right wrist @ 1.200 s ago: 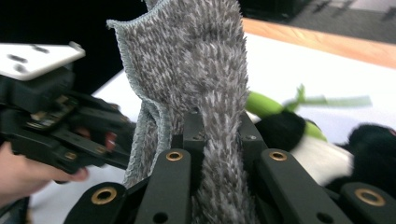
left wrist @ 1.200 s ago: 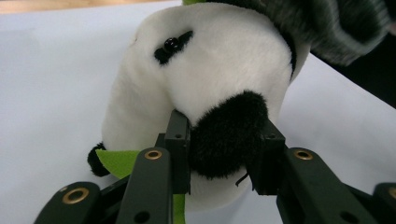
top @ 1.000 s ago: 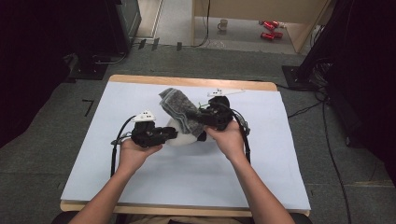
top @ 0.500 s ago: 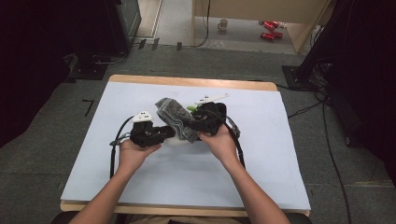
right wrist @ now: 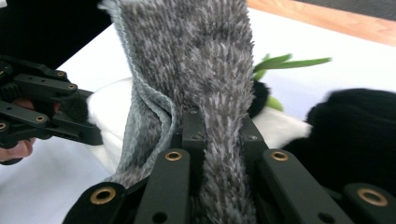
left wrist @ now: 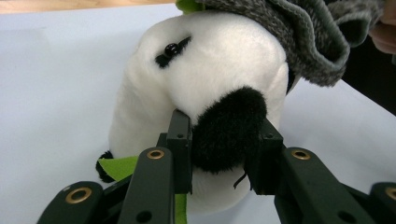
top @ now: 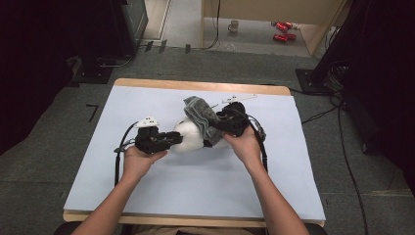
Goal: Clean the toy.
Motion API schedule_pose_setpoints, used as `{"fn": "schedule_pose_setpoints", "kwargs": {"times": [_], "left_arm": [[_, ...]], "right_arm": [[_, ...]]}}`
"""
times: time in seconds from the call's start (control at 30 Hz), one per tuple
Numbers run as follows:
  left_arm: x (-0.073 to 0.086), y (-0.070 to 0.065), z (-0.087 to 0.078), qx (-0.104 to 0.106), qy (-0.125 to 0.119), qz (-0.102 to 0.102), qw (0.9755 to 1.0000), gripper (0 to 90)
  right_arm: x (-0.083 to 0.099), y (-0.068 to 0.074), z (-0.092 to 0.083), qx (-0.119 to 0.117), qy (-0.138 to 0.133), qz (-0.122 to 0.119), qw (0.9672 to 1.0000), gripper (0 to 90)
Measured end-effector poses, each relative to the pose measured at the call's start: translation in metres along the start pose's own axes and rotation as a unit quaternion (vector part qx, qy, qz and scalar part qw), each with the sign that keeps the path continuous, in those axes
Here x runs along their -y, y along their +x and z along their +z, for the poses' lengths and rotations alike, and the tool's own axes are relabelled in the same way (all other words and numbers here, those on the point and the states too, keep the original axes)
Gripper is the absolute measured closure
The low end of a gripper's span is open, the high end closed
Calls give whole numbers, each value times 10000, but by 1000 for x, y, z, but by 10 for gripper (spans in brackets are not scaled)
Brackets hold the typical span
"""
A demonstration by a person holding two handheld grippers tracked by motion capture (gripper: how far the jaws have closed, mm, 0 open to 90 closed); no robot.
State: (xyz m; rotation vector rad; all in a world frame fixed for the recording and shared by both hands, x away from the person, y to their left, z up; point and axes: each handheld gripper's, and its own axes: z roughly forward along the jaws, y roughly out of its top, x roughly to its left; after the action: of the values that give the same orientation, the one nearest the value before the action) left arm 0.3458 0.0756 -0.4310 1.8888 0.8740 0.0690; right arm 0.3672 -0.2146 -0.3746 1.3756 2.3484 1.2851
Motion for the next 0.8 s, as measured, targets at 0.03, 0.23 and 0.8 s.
{"fn": "schedule_pose_setpoints", "kwargs": {"times": [0.03, 0.23, 0.8], "left_arm": [[0, 1, 0, 10, 1, -36, 10000, 674], [1, 5, 0, 25, -26, -20, 10000, 669], [1, 3, -1, -10, -83, -91, 9999, 662]], "right_arm": [[0, -1, -2, 34, -17, -12, 10000, 793], [-1, -19, -18, 241, -207, 212, 9993, 794], [-15, 2, -45, -371, -695, 262, 9965, 796]]}}
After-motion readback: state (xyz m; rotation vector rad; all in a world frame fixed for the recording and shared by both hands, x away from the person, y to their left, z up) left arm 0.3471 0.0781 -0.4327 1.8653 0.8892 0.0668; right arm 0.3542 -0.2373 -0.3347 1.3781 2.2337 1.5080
